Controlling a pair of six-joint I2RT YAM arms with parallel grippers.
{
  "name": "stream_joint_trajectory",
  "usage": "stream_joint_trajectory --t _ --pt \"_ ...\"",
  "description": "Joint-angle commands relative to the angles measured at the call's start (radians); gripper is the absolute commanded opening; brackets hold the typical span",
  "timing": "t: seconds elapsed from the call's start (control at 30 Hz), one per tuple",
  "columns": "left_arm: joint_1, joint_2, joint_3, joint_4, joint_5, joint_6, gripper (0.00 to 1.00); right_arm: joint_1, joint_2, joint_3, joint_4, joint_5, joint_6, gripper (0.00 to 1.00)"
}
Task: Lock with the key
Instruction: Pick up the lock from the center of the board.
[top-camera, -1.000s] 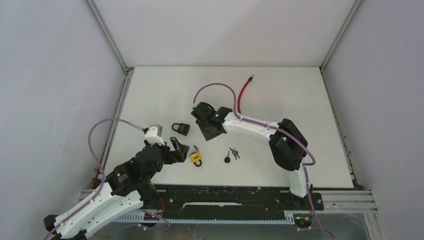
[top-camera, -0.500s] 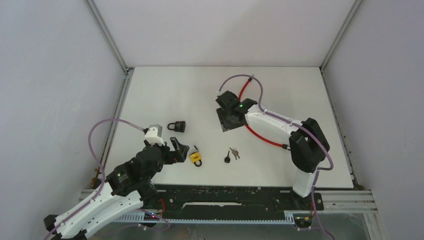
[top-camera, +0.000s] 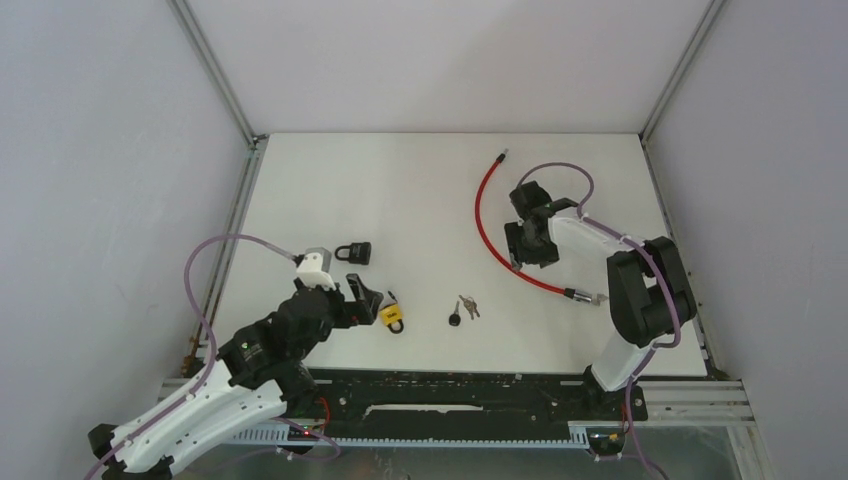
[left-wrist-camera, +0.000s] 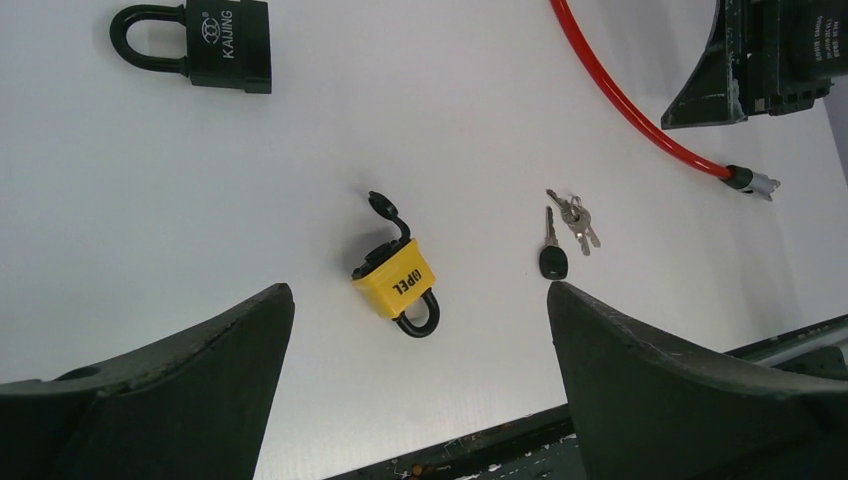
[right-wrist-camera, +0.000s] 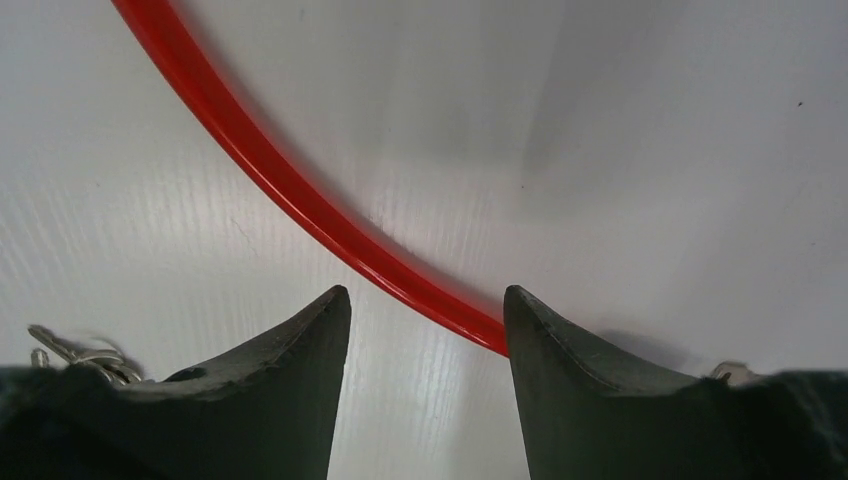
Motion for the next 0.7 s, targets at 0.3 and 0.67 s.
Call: stream_joint_trajectory --t 0.3,0.67 --pt "0.002 0.026 -0.024 0.046 0.025 0.013 1.00 -0.031 0.023 -0.055 0.047 -0.163 -0.083 0.61" --pt "0.003 0.034 -0.028 0.048 0.024 0.013 1.00 0.008 0.063 -0.069 0.054 -0.186 -0.083 0.55"
